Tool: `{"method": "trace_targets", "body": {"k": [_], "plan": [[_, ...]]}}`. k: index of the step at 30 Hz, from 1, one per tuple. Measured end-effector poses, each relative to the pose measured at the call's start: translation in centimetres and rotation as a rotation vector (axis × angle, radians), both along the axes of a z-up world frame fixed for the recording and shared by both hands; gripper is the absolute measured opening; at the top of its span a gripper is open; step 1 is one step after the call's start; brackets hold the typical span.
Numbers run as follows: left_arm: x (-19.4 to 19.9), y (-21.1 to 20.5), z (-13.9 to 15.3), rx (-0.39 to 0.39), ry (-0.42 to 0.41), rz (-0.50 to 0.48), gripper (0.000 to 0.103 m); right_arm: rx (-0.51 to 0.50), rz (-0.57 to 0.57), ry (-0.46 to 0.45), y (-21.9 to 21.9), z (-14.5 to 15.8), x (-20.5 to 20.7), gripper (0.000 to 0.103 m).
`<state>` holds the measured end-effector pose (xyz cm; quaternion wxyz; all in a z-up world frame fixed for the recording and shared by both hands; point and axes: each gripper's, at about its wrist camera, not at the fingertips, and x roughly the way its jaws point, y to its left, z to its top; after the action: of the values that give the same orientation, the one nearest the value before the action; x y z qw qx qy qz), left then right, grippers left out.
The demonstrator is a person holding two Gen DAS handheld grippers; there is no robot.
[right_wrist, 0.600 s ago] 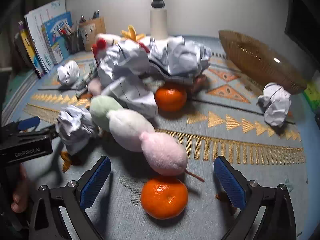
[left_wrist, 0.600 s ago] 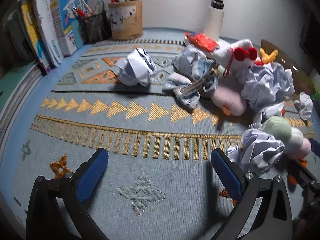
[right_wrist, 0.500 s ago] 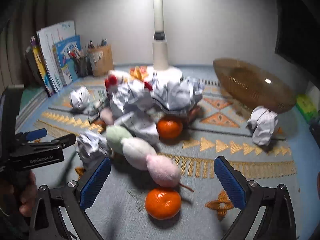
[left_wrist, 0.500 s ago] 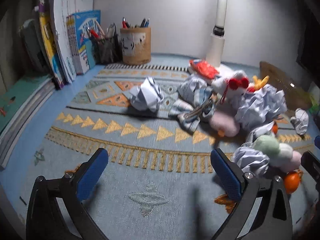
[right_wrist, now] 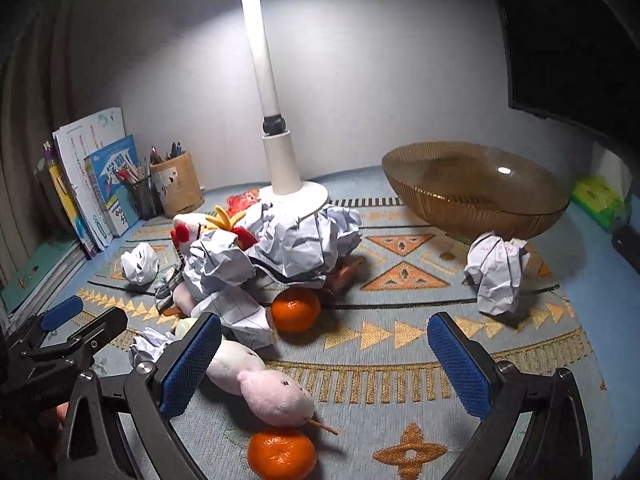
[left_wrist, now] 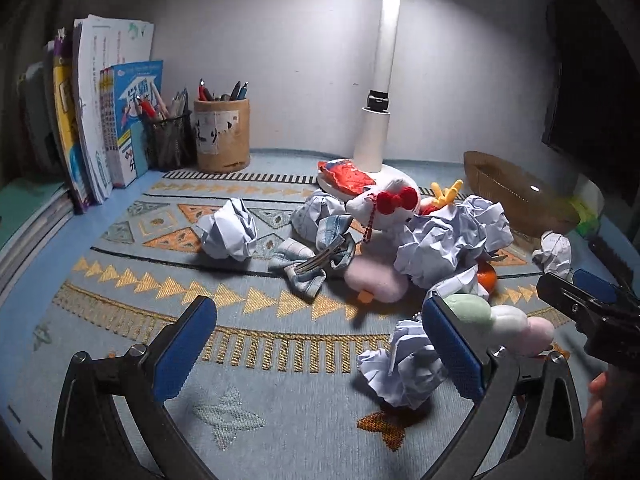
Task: Organize objects
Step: 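Move both tools toward the pile of crumpled paper and toys, then grasp a crumpled paper ball with the left tool while the right tool grasps the pink-white-green plush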
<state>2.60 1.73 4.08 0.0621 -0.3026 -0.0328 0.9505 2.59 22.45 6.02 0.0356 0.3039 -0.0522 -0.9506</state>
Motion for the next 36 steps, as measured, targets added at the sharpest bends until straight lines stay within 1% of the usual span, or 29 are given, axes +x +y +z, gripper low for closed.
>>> {"method": "trace_targets", "body": {"k": [2, 5, 14, 17, 19, 21, 22, 23, 24, 25, 27, 29, 31, 32, 34, 35, 36], "plan": [[0.2, 0.1, -0.2, 0.009, 0.005, -0.018, 0.102, -0.013, 0.002, 0.002, 0.3, -0.1, 0.0, 0.103], [0.3, 0.6, -0.2, -0.011, 0.008, -0.032, 0.102, -0.016, 0.002, 0.003, 0.4, -0.1, 0.1, 0.103], [0.0, 0.3, -0.2, 0.008, -0.012, -0.045, 0.102, 0.043, 0.026, 0.006, -0.9, 0.0, 0.4, 0.103], [-0.1, 0.4, -0.2, 0.004, -0.016, -0.052, 0.102, 0.048, 0.033, 0.004, -1.1, 0.0, 0.4, 0.103], [-0.1, 0.4, -0.2, 0.005, -0.02, -0.059, 0.102, 0.038, 0.058, 0.001, -1.2, 0.0, 0.4, 0.102], [-0.2, 0.6, -0.2, 0.003, -0.035, -0.082, 0.102, 0.029, 0.096, -0.002, -1.4, 0.1, 0.5, 0.096], [-0.3, 0.7, -0.3, 0.005, -0.058, -0.108, 0.102, 0.018, 0.129, -0.015, -1.5, 0.1, 0.5, 0.094], [-0.1, 0.8, -0.3, 0.019, -0.083, -0.143, 0.102, 0.002, 0.17, -0.037, -1.8, 0.0, 0.5, 0.087], [0.2, 0.8, -0.4, 0.044, -0.103, -0.181, 0.102, -0.004, 0.205, -0.055, -2.1, 0.0, 0.6, 0.084], [0.7, 0.8, -0.4, 0.063, -0.111, -0.206, 0.102, 0.003, 0.239, -0.068, -2.5, 0.0, 0.8, 0.084], [1.1, 1.2, -0.7, 0.055, -0.13, -0.219, 0.102, 0.065, 0.293, -0.101, -3.7, -0.1, 1.1, 0.084], [1.1, 1.8, -1.0, 0.045, -0.148, -0.239, 0.102, 0.133, 0.309, -0.117, -4.5, -0.3, 1.1, 0.078], [0.8, 2.4, -1.3, 0.03, -0.176, -0.253, 0.102, 0.178, 0.3, -0.152, -4.7, -0.8, 0.4, 0.077], [0.6, 2.7, -1.4, 0.027, -0.187, -0.257, 0.102, 0.195, 0.293, -0.171, -4.7, -1.1, -0.1, 0.076], [-0.1, 3.2, -1.7, 0.045, -0.225, -0.268, 0.102, 0.192, 0.305, -0.193, -4.3, -1.8, -1.0, 0.074], [-0.4, 3.4, -1.8, 0.055, -0.235, -0.274, 0.099, 0.181, 0.316, -0.213, -4.1, -2.3, -1.5, 0.074], [-0.7, 3.6, -1.9, 0.057, -0.246, -0.28, 0.092, 0.171, 0.325, -0.235, -3.9, -2.6, -1.9, 0.065]]}}
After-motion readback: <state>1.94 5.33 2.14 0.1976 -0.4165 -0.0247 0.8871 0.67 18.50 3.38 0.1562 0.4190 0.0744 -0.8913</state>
